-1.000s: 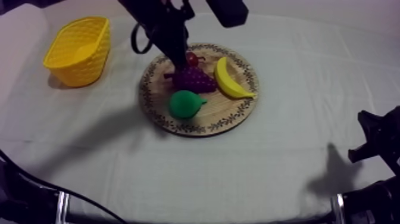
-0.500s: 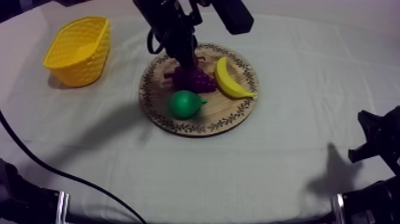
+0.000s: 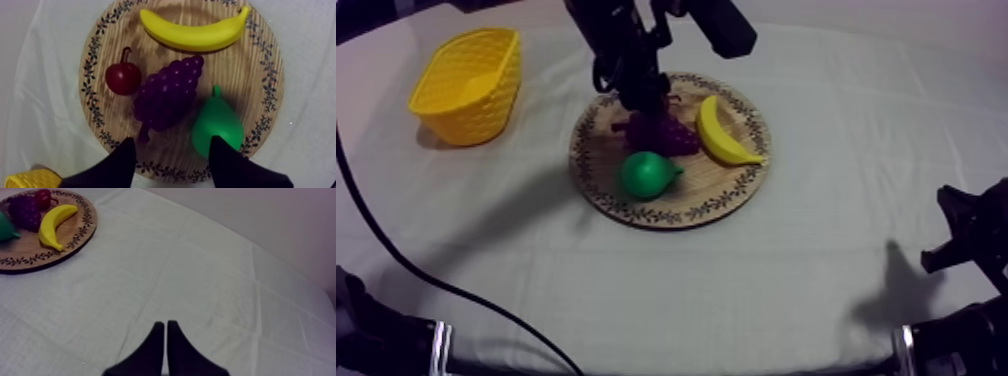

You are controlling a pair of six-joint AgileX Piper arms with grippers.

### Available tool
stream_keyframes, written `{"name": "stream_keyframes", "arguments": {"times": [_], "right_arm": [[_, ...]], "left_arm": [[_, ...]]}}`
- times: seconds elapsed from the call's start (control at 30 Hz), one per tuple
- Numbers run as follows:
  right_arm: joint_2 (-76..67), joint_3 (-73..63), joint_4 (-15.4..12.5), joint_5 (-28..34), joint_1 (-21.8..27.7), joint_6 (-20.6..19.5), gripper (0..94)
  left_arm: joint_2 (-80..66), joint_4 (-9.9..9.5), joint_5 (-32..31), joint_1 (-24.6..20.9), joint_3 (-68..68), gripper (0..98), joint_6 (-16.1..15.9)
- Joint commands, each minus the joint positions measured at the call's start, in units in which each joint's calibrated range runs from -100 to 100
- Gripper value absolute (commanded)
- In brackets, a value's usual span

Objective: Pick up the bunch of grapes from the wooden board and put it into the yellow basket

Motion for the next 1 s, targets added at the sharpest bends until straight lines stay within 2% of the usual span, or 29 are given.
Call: {"name": "stream_keyframes", "arguments": {"times": [0.0, 0.23, 0.97], "right_arm": [[-0.01, -0.02, 0.0, -0.03, -0.02, 0.02, 0.3], [-0.01, -0.02, 0.0, -0.03, -0.02, 0.02, 0.3], [-0.01, -0.02, 0.0, -0.03, -0.02, 0.02, 0.3]], "left_arm": [[0.27, 0.04, 0.04, -0.06, -0.15, 61.8, 0.11], [1.04, 0.19, 0.08, -0.18, -0.41, 65.7, -0.04], [11.65, 0.35, 0.97, -1.21, -7.01, 68.2, -0.88]]}}
